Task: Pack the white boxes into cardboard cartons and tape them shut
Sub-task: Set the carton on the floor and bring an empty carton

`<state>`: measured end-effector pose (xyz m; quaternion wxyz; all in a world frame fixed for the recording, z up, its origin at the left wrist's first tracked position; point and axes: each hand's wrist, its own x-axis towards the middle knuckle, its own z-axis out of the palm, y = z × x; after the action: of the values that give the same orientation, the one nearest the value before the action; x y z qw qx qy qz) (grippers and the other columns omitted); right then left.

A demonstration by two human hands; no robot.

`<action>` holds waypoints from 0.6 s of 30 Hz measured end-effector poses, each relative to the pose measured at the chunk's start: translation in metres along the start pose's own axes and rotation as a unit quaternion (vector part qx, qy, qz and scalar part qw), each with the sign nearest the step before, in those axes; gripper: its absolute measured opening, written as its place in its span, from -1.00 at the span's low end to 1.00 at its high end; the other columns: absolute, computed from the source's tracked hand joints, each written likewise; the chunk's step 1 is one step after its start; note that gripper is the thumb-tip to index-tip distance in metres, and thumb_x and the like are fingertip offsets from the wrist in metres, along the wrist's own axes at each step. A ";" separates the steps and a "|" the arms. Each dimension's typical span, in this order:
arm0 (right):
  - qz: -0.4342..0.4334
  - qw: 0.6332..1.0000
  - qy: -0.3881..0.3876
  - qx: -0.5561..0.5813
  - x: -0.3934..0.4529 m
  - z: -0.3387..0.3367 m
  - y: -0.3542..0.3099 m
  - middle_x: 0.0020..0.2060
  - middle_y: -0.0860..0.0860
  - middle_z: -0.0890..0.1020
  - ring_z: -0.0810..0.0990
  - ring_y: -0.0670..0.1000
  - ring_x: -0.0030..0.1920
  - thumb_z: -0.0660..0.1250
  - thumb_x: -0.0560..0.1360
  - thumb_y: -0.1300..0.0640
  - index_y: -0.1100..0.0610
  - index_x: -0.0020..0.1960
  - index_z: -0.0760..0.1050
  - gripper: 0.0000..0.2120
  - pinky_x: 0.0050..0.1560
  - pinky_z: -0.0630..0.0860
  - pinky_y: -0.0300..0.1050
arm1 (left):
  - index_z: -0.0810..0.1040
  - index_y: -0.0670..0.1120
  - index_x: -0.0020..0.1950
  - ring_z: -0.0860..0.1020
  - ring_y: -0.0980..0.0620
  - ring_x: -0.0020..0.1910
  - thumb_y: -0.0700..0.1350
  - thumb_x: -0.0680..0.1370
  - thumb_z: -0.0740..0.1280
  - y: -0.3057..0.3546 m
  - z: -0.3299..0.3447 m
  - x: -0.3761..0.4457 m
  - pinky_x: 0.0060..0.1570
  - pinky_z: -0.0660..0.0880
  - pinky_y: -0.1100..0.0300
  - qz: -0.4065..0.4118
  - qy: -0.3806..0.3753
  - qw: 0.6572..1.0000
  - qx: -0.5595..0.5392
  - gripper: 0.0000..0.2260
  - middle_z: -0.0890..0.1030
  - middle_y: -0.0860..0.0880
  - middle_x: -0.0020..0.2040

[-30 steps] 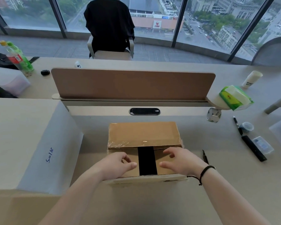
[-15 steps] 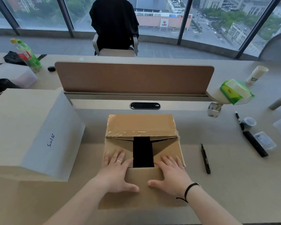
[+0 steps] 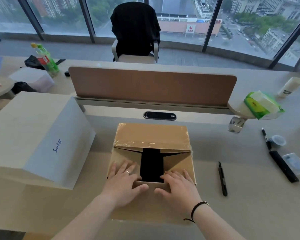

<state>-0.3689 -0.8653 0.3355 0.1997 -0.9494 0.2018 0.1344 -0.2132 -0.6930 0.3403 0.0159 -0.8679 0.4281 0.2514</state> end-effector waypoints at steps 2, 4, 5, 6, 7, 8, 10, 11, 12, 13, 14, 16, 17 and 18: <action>0.002 0.999 0.007 0.046 0.016 -0.010 -0.004 0.57 -0.15 0.26 0.08 -0.08 0.60 0.02 0.58 -0.39 -0.14 0.56 0.23 -0.37 0.61 -0.09 0.06 | 0.38 0.20 0.50 -0.20 0.09 0.63 0.48 0.50 -0.21 0.002 -0.009 0.004 0.54 -0.36 -0.13 0.011 0.004 0.999 -0.035 -0.27 0.02 0.13 0.66; 0.011 0.998 0.036 0.060 0.037 -0.021 -0.007 0.58 -0.13 0.23 0.06 -0.08 0.60 0.04 0.61 -0.34 -0.11 0.58 0.18 -0.39 0.61 -0.07 0.00 | 0.28 0.18 0.56 -0.20 0.10 0.63 0.41 0.59 -0.14 0.002 -0.019 0.013 0.55 -0.33 -0.10 0.019 0.020 0.999 -0.045 -0.37 0.01 0.14 0.66; 0.015 0.997 0.055 0.058 0.045 -0.027 -0.009 0.58 -0.11 0.25 0.09 -0.07 0.60 0.06 0.62 -0.31 -0.08 0.59 0.17 -0.39 0.61 -0.05 -0.03 | 0.24 0.16 0.58 -0.20 0.10 0.63 0.36 0.63 -0.07 0.001 -0.024 0.019 0.56 -0.31 -0.09 0.022 0.031 0.998 -0.043 -0.42 0.00 0.13 0.66; 0.019 0.995 0.075 0.055 0.053 -0.032 -0.011 0.56 -0.10 0.27 0.13 -0.06 0.59 0.08 0.63 -0.28 -0.06 0.59 0.17 -0.40 0.61 -0.03 -0.05 | 0.21 0.15 0.59 -0.19 0.08 0.63 0.33 0.64 0.00 -0.002 -0.028 0.024 0.57 -0.30 -0.07 0.026 0.040 0.998 -0.039 -0.45 0.00 0.11 0.66; 0.021 0.994 0.094 0.046 0.058 -0.034 -0.013 0.55 -0.09 0.31 0.18 -0.05 0.57 0.10 0.63 -0.26 -0.04 0.59 0.17 -0.40 0.60 0.01 -0.07 | 0.19 0.14 0.60 -0.17 0.06 0.64 0.32 0.64 0.05 -0.005 -0.032 0.030 0.57 -0.28 -0.06 0.032 0.046 0.998 -0.033 -0.44 0.01 0.08 0.67; 0.023 0.993 0.109 0.032 0.063 -0.036 -0.014 0.53 -0.08 0.33 0.23 -0.05 0.55 0.13 0.63 -0.23 -0.02 0.59 0.18 -0.40 0.59 0.06 -0.10 | 0.16 0.14 0.61 -0.15 0.02 0.64 0.31 0.62 0.10 -0.008 -0.035 0.035 0.58 -0.26 -0.05 0.038 0.046 0.998 -0.026 -0.42 0.02 0.05 0.67; 0.025 0.987 0.160 0.006 0.068 -0.038 -0.017 0.48 -0.04 0.41 0.36 -0.02 0.48 0.21 0.61 -0.19 0.03 0.56 0.25 -0.40 0.51 0.24 -0.10 | 0.10 0.15 0.61 -0.08 -0.04 0.64 0.33 0.57 0.19 -0.014 -0.043 0.044 0.59 -0.19 -0.03 0.049 0.043 0.998 -0.019 -0.33 0.07 0.00 0.65; 0.026 0.981 0.194 0.004 0.071 -0.039 -0.018 0.44 -0.02 0.46 0.43 0.00 0.43 0.25 0.58 -0.17 0.04 0.54 0.30 -0.41 0.46 0.34 -0.08 | 0.08 0.16 0.61 -0.05 -0.06 0.63 0.35 0.53 0.22 -0.018 -0.046 0.049 0.60 -0.15 -0.02 0.056 0.048 0.997 -0.014 -0.29 0.11 -0.01 0.64; 0.026 0.974 0.226 0.007 0.074 -0.042 -0.020 0.42 -0.02 0.49 0.47 0.01 0.40 0.29 0.57 -0.15 0.05 0.52 0.34 -0.42 0.41 0.40 -0.06 | 0.06 0.17 0.61 -0.04 -0.06 0.62 0.39 0.49 0.24 -0.021 -0.049 0.053 0.60 -0.12 -0.03 0.062 0.057 0.996 -0.006 -0.24 0.14 -0.01 0.62; 0.027 0.968 0.251 0.007 0.078 -0.046 -0.021 0.41 -0.01 0.49 0.49 0.02 0.38 0.31 0.56 -0.13 0.04 0.51 0.35 -0.43 0.38 0.43 -0.04 | 0.04 0.19 0.60 -0.06 -0.06 0.62 0.43 0.45 0.24 -0.025 -0.051 0.057 0.60 -0.12 -0.04 0.067 0.068 0.995 0.001 -0.19 0.15 0.00 0.61; 0.027 0.963 0.267 0.002 0.083 -0.052 -0.022 0.43 -0.01 0.48 0.49 0.04 0.38 0.33 0.56 -0.12 0.03 0.51 0.35 -0.43 0.37 0.43 -0.02 | 0.01 0.20 0.61 -0.11 -0.06 0.63 0.47 0.40 0.23 -0.029 -0.052 0.063 0.60 -0.16 -0.07 0.069 0.078 0.995 0.009 -0.13 0.12 -0.01 0.63; 0.020 0.959 0.283 -0.013 0.097 -0.064 -0.024 0.49 0.01 0.42 0.45 0.08 0.43 0.34 0.56 -0.12 0.01 0.52 0.33 -0.43 0.40 0.40 0.01 | -0.04 0.23 0.62 -0.25 -0.08 0.63 0.54 0.32 0.21 -0.035 -0.053 0.071 0.56 -0.28 -0.18 0.064 0.087 0.994 0.019 -0.04 -0.03 -0.04 0.67; 0.017 0.960 0.280 -0.017 0.105 -0.070 -0.024 0.53 0.00 0.36 0.40 0.09 0.48 0.33 0.57 -0.13 -0.01 0.53 0.30 -0.42 0.43 0.35 0.04 | -0.06 0.23 0.62 -0.31 -0.11 0.62 0.57 0.29 0.20 -0.039 -0.052 0.076 0.53 -0.33 -0.24 0.059 0.087 0.994 0.022 0.00 -0.12 -0.04 0.67; 0.016 0.962 0.271 -0.021 0.114 -0.077 -0.024 0.57 0.00 0.28 0.32 0.09 0.53 0.30 0.59 -0.14 -0.02 0.55 0.27 -0.41 0.48 0.29 0.07 | -0.09 0.22 0.63 -0.36 -0.13 0.60 0.59 0.27 0.20 -0.042 -0.051 0.080 0.50 -0.37 -0.29 0.054 0.086 0.995 0.025 0.03 -0.21 -0.05 0.66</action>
<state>-0.2442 -0.9161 0.3728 0.1158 -0.9509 0.2605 -0.1207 -0.1192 -0.7374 0.3411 -0.0123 -0.8613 0.4803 0.1656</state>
